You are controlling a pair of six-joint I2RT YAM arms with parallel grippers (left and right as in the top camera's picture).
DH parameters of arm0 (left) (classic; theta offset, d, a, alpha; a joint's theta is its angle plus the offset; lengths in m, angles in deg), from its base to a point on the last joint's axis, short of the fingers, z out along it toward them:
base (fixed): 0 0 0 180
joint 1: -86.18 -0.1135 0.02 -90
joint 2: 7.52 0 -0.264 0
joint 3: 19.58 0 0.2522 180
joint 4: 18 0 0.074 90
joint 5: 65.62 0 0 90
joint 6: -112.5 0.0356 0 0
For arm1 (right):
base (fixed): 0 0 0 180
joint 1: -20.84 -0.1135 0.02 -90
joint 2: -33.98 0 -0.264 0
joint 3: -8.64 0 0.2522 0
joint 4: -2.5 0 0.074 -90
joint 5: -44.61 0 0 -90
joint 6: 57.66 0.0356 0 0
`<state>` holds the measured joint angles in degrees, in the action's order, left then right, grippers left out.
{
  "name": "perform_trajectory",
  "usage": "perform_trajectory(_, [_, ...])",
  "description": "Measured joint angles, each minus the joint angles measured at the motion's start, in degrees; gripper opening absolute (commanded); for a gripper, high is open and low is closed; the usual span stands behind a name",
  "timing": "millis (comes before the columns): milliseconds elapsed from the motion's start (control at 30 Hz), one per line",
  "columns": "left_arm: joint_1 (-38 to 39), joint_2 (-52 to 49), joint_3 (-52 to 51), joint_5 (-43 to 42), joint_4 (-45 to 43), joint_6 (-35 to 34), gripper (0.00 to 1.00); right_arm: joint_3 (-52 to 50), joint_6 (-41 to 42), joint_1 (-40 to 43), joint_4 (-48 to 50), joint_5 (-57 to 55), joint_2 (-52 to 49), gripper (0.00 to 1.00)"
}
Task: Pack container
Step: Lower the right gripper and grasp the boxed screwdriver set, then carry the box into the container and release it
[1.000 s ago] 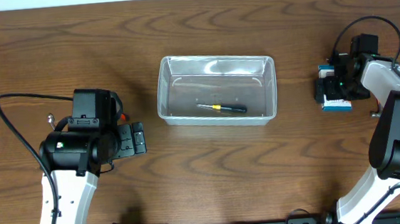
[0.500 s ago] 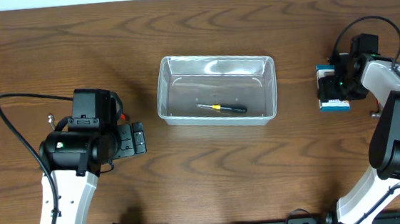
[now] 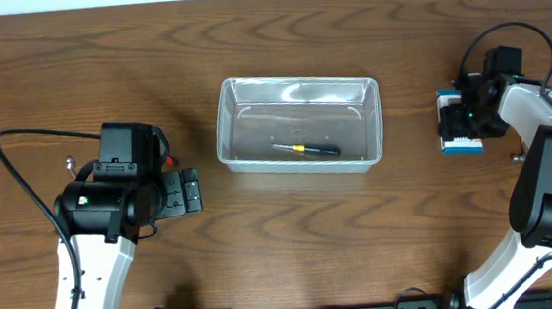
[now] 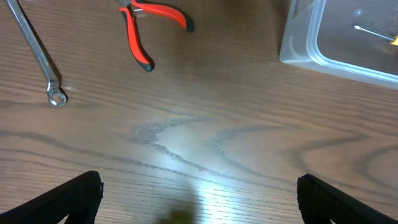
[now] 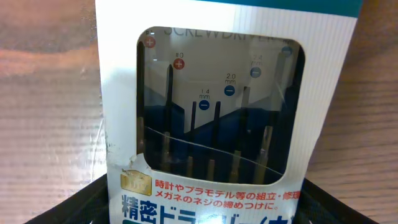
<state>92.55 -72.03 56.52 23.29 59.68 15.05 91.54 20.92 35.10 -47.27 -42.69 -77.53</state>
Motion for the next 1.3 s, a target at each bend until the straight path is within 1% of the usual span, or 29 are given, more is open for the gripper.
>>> perform_trajectory(133, [0.00, 0.00, 0.00, -0.02, 0.00, 0.00, 0.98, 0.70, 3.06, -0.13, -0.66, 0.31, 0.02, 0.01])
perform_trajectory(233, [0.00, 0.00, -0.02, -0.02, 0.04, 0.00, 0.98, 3.39, 4.44, -1.46, -2.32, 0.81, 0.92, 0.01])
perform_trajectory(400, [0.00, 0.00, 0.00, -0.02, 0.00, 0.00, 0.98, 12.90, 2.58, -8.52, -5.33, 1.03, 6.75, 0.01])
perform_trajectory(500, [0.00, 0.00, 0.00, -0.02, 0.00, 0.00, 0.98, 19.71, -2.91, -17.49, -6.73, 1.20, 11.69, 0.01])
perform_trajectory(567, [0.00, 0.00, 0.00, 0.00, 0.00, 0.00, 0.98, 22.05, -8.20, -23.93, -6.93, 1.92, 13.99, 0.01])
perform_trajectory(667, [0.00, 0.00, 0.00, 0.00, 0.00, 0.00, 0.98, 22.82, -16.83, -32.76, -7.82, 3.37, 15.13, 0.01])
perform_trajectory(700, [0.00, 0.00, 0.00, 0.00, 0.02, 0.00, 0.98, 22.60, -19.91, -35.71, -8.26, 3.69, 14.67, 0.01])
perform_trajectory(800, [0.00, 0.00, 0.00, 0.00, 0.02, 0.00, 0.98, 21.42, -26.73, -40.37, -8.94, 4.33, 11.82, 0.01])
perform_trajectory(867, [0.00, 0.00, -0.02, 0.00, 0.02, 0.00, 0.98, 20.61, -30.80, -41.90, -9.99, 4.66, 8.04, 0.01])
perform_trajectory(967, [0.00, 0.00, 0.00, 0.00, 0.00, 0.00, 0.98, 20.09, -34.12, -42.21, -11.13, 4.90, 2.71, 0.02])
perform_trajectory(1133, [0.00, 0.00, 0.00, 0.00, 0.02, 0.00, 0.98, 19.47, -36.57, -42.18, -11.10, 4.94, -5.31, 0.09])
perform_trajectory(1300, [0.00, 0.00, 0.00, 0.00, 0.00, -0.02, 0.98, 19.41, -36.72, -42.01, -10.03, 5.05, -8.04, 0.26])
